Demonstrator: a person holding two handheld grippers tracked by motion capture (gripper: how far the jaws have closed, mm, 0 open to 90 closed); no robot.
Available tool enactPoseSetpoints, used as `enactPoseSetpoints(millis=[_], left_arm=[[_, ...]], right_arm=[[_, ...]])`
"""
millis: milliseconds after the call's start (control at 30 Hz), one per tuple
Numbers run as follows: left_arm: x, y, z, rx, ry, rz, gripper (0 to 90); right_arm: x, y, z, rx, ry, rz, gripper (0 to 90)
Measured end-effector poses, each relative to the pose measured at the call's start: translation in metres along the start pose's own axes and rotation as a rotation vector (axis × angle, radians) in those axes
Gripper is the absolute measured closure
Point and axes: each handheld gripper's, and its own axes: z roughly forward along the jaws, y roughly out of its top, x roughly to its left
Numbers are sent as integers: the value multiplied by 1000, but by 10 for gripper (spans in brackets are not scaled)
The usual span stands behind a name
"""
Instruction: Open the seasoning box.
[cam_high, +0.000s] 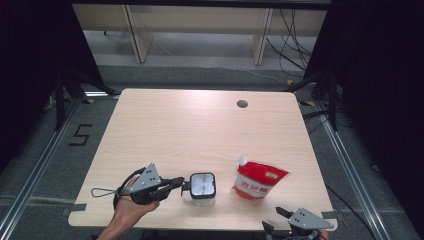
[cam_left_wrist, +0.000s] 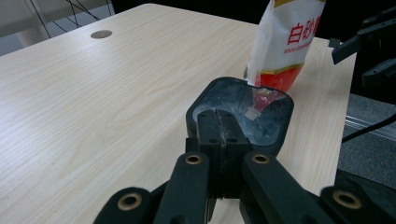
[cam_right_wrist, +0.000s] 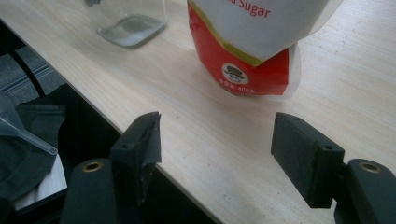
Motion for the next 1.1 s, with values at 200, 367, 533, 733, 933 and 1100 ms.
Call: enactPoseSetpoints(millis=[200,367,533,733,933,1100], left_arm=[[2,2,5,0,-2,-11,893],[2,2,7,7,-2,-10,893],[3,2,7,6,-1,-14,893],[4,2,9,4,-6,-11,893],[2,1,12,16,-2,-26,893],[2,-3,14,28,-7,-35,893]], right_arm=[[-1,0,2,-16,0,-12,340],[0,0,1,-11,0,-17,340],[1,0,2,-9,4,-16,341],[4,0,0,-1,5,11,350],[2,1,1,-14,4,-15,351],[1,1,2,-21,2,-29,353]])
